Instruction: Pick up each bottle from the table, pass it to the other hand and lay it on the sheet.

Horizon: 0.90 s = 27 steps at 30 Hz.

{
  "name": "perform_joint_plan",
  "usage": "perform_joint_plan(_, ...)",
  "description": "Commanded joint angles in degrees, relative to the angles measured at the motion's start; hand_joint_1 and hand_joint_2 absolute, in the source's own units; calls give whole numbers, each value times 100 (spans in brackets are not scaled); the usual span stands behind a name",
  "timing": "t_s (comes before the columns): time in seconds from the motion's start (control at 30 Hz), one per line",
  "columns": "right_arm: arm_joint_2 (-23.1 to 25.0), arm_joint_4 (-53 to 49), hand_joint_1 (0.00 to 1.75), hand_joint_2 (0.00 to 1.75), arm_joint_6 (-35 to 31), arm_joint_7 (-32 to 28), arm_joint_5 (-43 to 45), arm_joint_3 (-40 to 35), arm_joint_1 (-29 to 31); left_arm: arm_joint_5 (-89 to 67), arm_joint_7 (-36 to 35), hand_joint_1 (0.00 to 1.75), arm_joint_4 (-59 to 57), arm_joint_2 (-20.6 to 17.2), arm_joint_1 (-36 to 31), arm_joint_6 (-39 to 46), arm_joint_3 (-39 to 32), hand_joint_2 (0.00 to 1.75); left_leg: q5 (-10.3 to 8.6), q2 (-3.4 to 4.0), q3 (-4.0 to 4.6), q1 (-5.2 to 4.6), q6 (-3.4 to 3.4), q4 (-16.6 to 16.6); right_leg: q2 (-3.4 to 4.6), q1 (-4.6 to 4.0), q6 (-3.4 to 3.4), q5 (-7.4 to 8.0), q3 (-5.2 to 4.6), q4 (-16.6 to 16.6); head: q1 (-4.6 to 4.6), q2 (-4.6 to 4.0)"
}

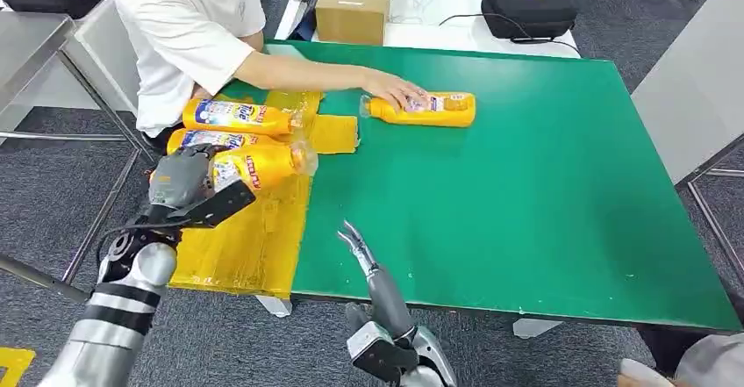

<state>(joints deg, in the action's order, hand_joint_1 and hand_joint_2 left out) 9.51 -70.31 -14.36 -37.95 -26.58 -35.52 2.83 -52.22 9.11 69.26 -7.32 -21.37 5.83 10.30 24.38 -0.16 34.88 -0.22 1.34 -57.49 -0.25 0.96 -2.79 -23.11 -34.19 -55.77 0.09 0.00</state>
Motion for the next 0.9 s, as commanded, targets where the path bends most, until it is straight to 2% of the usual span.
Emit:
perform_joint_plan(0.03, -53, -88, 0, 0, 181, -168, 94, 106, 103, -688, -211, 175, -2299, -232, -1333, -187, 961, 175, 5, -20, -17, 7, -8, -3, -20, -7, 10, -11, 28, -1, 0, 0)
perform_joint_plan(0.43, -63, -87, 0, 0, 192, -168, 104, 113, 94, -693, -183, 175, -2390, -227, -1369, -173, 978, 175, 1, 0, -3, 2, -4, 0, -1, -3, 5, -1, 6, 1, 0, 0)
perform_joint_plan(0.53, -3, -28, 0, 0, 438, -205, 348, 135, 137, -778, -339, 175, -3056, -150, -1687, -327, 1022, 175, 2, -7, -5, 5, -5, -3, -8, -5, 6, -3, 10, -1, 0, 0)
perform_joint_plan(0.63, 61, 120, 0, 0, 538, -205, 448, 40, 279, -474, -146, 175, -4045, 158, -2073, -437, 756, 175, 5, -13, -16, 9, -9, -6, -13, -9, 11, -8, 24, -3, 0, 0)
perform_joint_plan(0.73, 83, 308, 0, 0, 568, -205, 505, 10, 402, -322, 30, 175, -4332, 382, -2252, -421, 715, 175, -2, -9, -3, 3, -4, -1, -11, -3, 5, 0, 8, 1, 0, 0)
perform_joint_plan(0.9, 105, 440, 0, 0, 714, -205, 653, 49, 491, -393, -232, 175, -4630, 418, -2262, -585, 843, 175, -1, -7, -12, 4, -6, 0, -7, -5, 6, -3, 20, 3, 2, 0)
